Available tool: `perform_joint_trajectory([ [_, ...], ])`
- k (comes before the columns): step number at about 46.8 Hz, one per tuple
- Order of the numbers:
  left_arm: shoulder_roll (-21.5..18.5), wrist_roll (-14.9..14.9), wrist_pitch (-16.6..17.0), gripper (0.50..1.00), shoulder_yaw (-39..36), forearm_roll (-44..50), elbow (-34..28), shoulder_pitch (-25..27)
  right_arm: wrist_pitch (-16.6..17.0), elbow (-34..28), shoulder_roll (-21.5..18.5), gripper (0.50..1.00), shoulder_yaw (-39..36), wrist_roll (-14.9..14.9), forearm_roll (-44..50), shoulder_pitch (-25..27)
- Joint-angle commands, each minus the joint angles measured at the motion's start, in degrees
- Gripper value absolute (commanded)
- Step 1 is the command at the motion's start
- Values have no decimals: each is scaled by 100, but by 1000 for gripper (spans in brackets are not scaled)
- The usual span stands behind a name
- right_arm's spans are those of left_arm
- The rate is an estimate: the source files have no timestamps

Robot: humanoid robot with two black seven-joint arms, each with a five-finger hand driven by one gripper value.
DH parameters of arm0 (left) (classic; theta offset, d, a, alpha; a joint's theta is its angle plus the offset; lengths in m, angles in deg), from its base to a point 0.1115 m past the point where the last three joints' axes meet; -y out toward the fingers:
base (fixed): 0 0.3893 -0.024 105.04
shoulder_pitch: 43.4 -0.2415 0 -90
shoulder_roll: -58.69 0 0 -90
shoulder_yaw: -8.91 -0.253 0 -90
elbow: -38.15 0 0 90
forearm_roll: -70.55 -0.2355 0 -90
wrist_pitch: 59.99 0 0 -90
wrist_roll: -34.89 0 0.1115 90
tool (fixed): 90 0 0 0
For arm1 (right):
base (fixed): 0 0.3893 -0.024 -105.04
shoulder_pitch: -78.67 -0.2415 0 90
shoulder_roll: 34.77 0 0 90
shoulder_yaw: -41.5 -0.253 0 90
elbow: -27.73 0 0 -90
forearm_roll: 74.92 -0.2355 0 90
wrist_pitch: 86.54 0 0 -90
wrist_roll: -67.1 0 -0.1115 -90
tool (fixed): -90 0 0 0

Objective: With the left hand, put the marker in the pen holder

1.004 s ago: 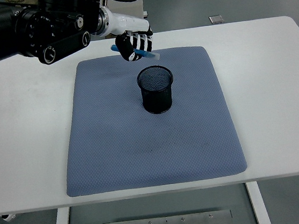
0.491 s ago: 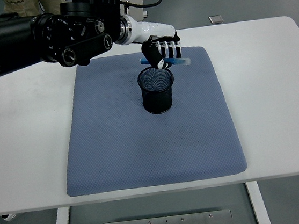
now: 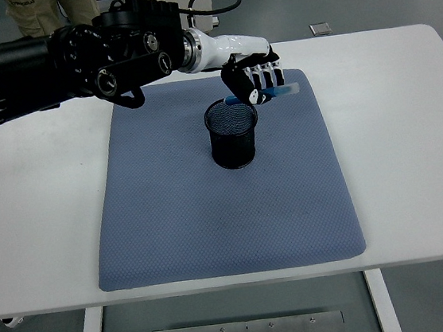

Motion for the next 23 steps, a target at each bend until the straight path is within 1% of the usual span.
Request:
perform_joint_trajectory([
  [1,0,-13,-14,500,4,232,-11,-59,0,0,0,1000,0,0,0,0],
  [9,0,-21,-14,500,-5,645,-29,-183,0,0,0,1000,0,0,0,0],
  [14,0,-21,-75,575,-5,927,-29,-183,0,0,0,1000,0,0,0,0],
  [16,0,-21,-93,613,-5,980,-29,-183,0,0,0,1000,0,0,0,0],
  [20,0,-21,-102,721,-13,1006,-29,-191,0,0,0,1000,0,0,0,0],
  [21,0,-21,-102,759,-13,1006,-29,-191,0,0,0,1000,0,0,0,0],
  [23,0,-21,-102,859,-13,1006,-29,-209,0,0,0,1000,0,0,0,0],
])
